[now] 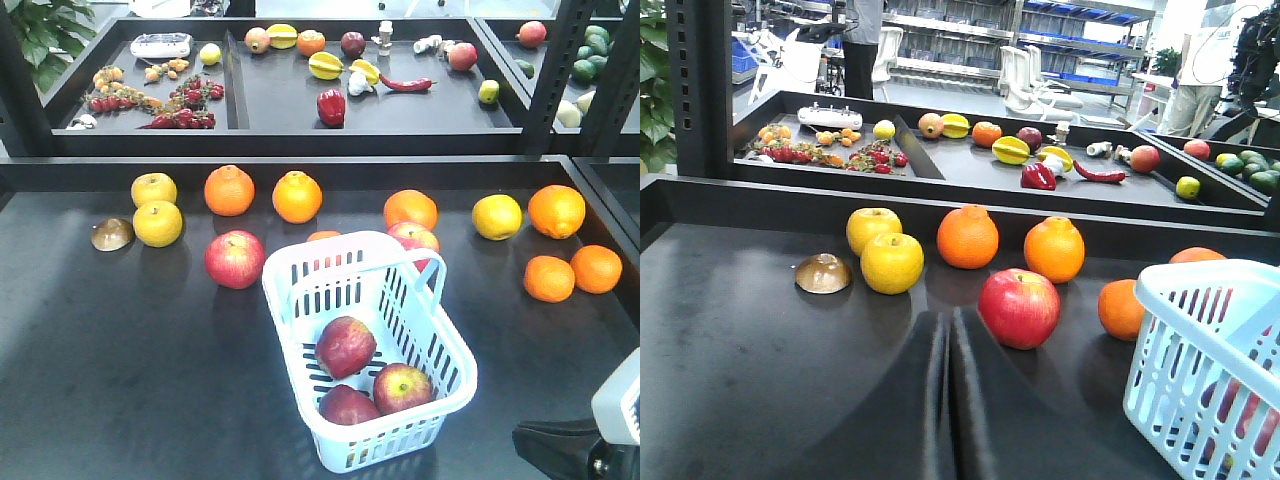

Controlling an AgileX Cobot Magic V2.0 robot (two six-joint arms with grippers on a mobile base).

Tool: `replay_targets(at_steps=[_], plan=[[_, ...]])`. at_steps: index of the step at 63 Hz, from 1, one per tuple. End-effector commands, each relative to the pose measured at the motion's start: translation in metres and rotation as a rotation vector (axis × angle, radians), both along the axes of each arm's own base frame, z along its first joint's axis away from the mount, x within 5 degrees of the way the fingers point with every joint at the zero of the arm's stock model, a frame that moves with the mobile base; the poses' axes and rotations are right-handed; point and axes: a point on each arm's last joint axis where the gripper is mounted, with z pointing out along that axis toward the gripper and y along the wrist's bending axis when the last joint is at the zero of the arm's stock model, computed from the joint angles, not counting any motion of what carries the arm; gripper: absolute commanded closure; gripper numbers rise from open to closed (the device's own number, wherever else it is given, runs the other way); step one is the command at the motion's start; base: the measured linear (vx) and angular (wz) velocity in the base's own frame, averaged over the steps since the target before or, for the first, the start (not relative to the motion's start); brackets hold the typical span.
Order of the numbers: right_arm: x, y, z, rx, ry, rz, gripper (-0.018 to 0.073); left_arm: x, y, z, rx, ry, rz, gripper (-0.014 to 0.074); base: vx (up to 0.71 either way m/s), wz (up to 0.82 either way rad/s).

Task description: Pick three apples into basket with both arms

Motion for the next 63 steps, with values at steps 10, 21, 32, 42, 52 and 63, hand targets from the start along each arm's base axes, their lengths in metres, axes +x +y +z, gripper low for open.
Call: replay_targets(at_steps=[10,21,32,42,52,63], plan=[[0.004,0.000,0.011,0.029,-0.055,-0.024,0.0564,-0.002,0.000,0.015,-0.015,-0.106,-0.004,0.0603,0.00,0.00],[0.004,0.000,0.011,0.029,-0.055,-0.024,0.0564,-0.002,0.000,0.015,-0.015,-0.106,-0.004,0.0603,0.00,0.00],[0.004,0.000,0.011,0.029,-0.055,-0.024,0.0564,-0.002,0.000,0.015,-0.015,-0.106,-0.004,0.0603,0.00,0.00],[0.002,-0.002,0.008,-0.002,-0.062,-0.024,0.0564,-0.002,0.000,0.015,-0.015,-0.106,-0.004,0.0603,0.00,0.00],[-0.014,-0.011,-0.017,0.016,-0.068,-0.122,0.0564,-0.002,0.000,0.015,-0.015,-0.105,-0.004,0.0603,0.00,0.00],[-0.028,-0.024,-0.038,0.163,-0.150,-0.332,0.0564,-0.002,0.000,0.015,-0.015,-0.105,-0.004,0.0603,0.00,0.00]])
